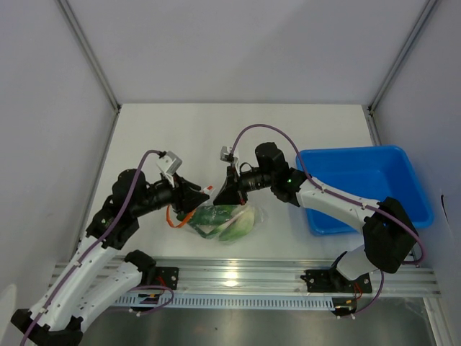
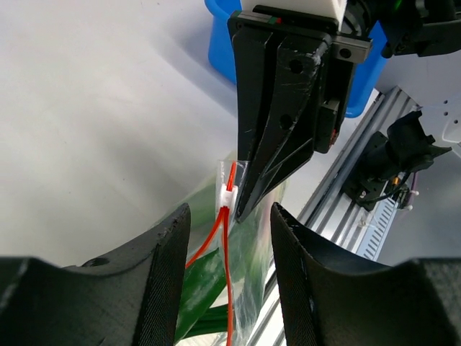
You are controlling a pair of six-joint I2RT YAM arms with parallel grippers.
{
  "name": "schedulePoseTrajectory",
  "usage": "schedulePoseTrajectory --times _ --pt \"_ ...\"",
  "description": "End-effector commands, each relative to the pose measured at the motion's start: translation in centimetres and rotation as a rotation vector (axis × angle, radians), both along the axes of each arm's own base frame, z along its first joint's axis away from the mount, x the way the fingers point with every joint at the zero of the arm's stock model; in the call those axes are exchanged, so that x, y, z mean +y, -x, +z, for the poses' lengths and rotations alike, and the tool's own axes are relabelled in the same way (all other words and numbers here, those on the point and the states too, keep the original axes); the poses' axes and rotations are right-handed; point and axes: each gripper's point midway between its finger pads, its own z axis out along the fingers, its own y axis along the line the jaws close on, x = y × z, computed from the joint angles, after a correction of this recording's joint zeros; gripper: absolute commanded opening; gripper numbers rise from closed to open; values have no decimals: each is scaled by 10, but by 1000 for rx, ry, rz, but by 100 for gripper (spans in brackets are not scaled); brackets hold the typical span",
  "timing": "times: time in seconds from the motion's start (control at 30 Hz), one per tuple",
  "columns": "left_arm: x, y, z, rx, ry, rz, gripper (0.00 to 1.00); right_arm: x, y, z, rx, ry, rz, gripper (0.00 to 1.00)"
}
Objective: Place the food in the zip-top bag and seal the zipper
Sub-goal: Zip the zipper food storage bag at the center of the board.
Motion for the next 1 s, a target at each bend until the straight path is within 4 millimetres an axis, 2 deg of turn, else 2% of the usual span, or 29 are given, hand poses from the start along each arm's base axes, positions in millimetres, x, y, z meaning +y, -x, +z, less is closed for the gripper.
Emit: schedulePoseTrajectory --times 0.0,0.27,0.43,0.53,0.6,0.63,0.67,0.7,0.73,0.77,0.8,0.83,0.9,0.93,0.97 --pt "-4 -5 13 -59 -8 -25 51 1 1 32 -71 -81 21 0" --pt "-10 -5 15 -84 -9 -78 42 1 2 32 -76 -79 23 0" --pt "-12 -4 18 -85 -1 -89 31 1 1 33 -75 -80 22 0" --pt "-12 -4 18 -87 1 -87 29 1 2 33 -74 -81 27 0" --pt "-12 -4 18 -83 -1 -85 15 1 2 32 -72 -79 25 0" --pt "-12 -6 17 -75 -6 -81 5 1 1 32 -74 -79 24 0" --pt "-12 -6 16 -67 -9 -76 1 1 1 33 -78 -80 24 0" --pt "-11 -7 15 -66 -11 -72 1 2 2 33 -75 -77 26 0" --pt "-10 -5 18 -69 -15 -73 1 1 1 26 -68 -37 37 12" --pt "-10 -5 18 -70 -16 -73 0 1 1 26 -68 -37 39 12" --pt "-10 -5 18 -68 -20 -74 1 2 0 32 -86 -39 46 21" --pt "-10 -4 19 -73 -19 -79 1 -1 3 23 -54 5 53 37" --pt "-11 -1 23 -84 -13 -95 1 -2 8 26 -54 12 91 48" --pt "-11 0 26 -91 -8 -104 1 -2 10 27 -72 6 117 56" --pt "-14 3 29 -92 -1 -124 1 -3 12 28 -73 4 135 57"
